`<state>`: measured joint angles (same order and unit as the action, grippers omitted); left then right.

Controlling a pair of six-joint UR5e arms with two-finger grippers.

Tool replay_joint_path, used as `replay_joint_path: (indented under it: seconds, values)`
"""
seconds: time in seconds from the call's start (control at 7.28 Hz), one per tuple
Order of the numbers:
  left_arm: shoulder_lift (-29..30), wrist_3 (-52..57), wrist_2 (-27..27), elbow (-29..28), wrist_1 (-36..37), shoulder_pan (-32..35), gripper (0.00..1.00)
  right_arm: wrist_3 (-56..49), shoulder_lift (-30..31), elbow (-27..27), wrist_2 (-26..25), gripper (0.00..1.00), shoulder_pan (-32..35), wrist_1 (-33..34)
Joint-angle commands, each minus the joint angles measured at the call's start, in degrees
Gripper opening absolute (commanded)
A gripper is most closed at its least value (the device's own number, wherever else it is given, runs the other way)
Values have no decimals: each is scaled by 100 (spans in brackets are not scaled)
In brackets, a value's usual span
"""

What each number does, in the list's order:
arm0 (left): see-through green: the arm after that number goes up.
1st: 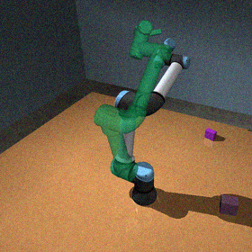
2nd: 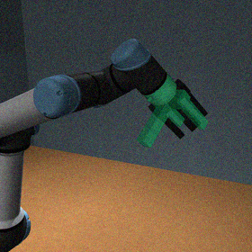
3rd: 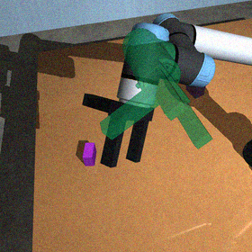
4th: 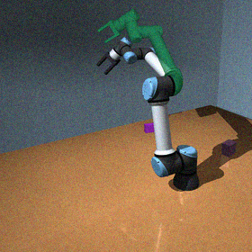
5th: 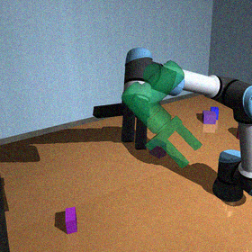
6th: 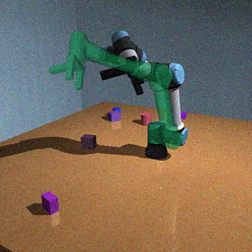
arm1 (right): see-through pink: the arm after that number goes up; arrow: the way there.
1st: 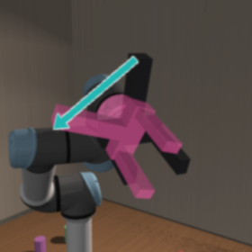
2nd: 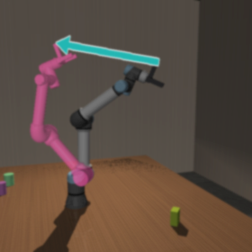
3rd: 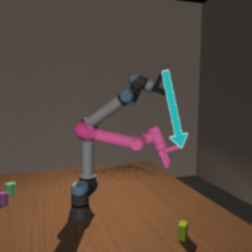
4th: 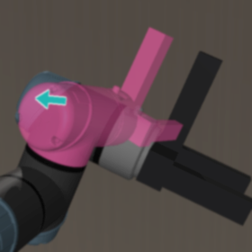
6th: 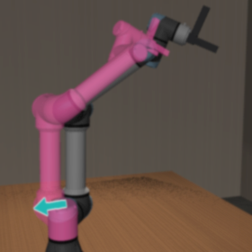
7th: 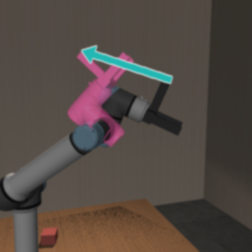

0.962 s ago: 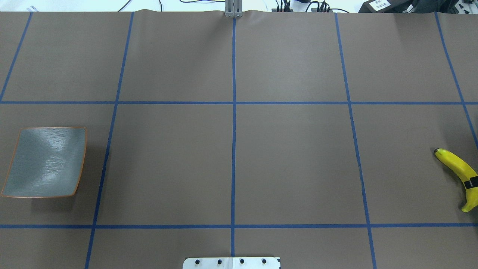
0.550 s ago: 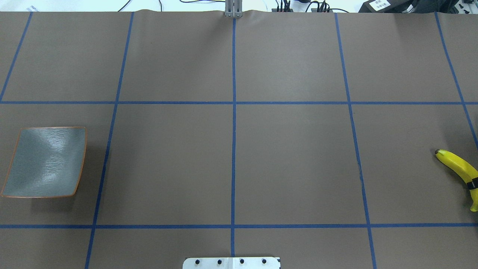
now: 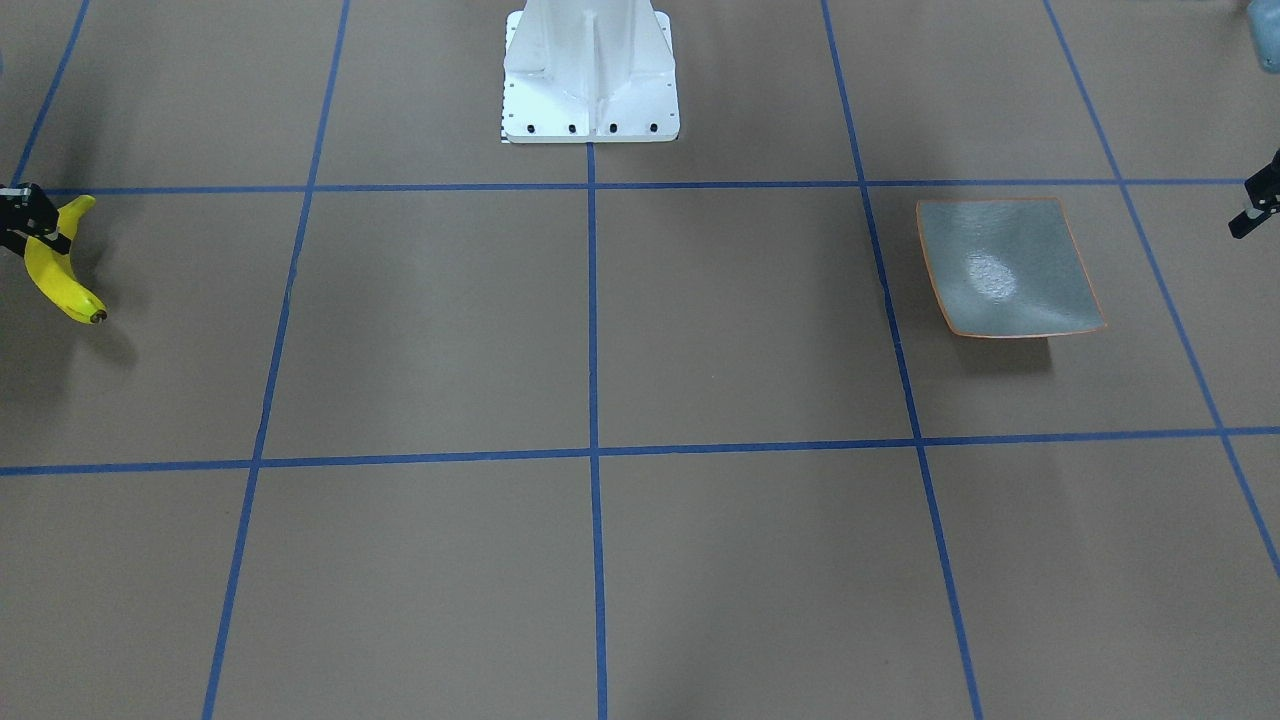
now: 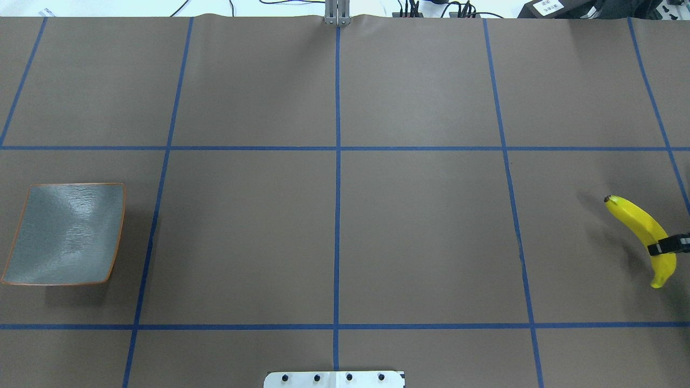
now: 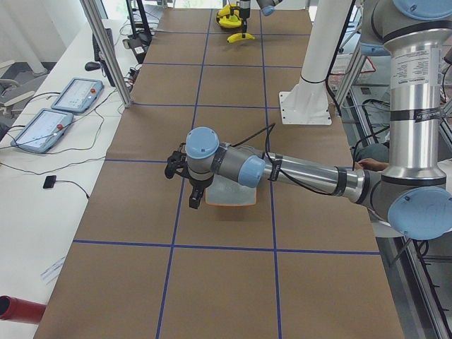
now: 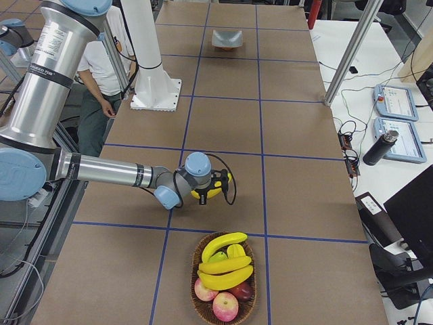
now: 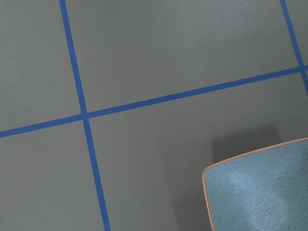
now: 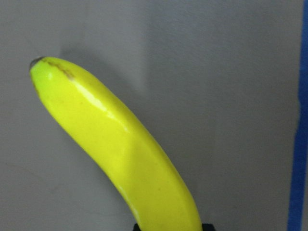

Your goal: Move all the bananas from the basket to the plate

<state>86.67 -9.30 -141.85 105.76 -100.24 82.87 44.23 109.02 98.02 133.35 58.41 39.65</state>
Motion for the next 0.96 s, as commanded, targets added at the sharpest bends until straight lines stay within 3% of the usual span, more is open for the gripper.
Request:
replay_joint_path:
  seconds: [0.0,0.27,0.69,0.82]
  values:
    - [734,-1725,-325,50,-74,-591,100,1144,-940,139,95,0,-354,16]
    - [1420,-3064,-334,86,-126,-1078,100,2443,-2081,121,95,0,-925,51]
    - [2509,-4304,-264,-81,-276,-1929,100,3457,-4321,112,104,0,-1532,1768]
    - [3000,-4891,-264,-255,-294,-2167,100,3765,-4824,60,69,0,-1813,1931]
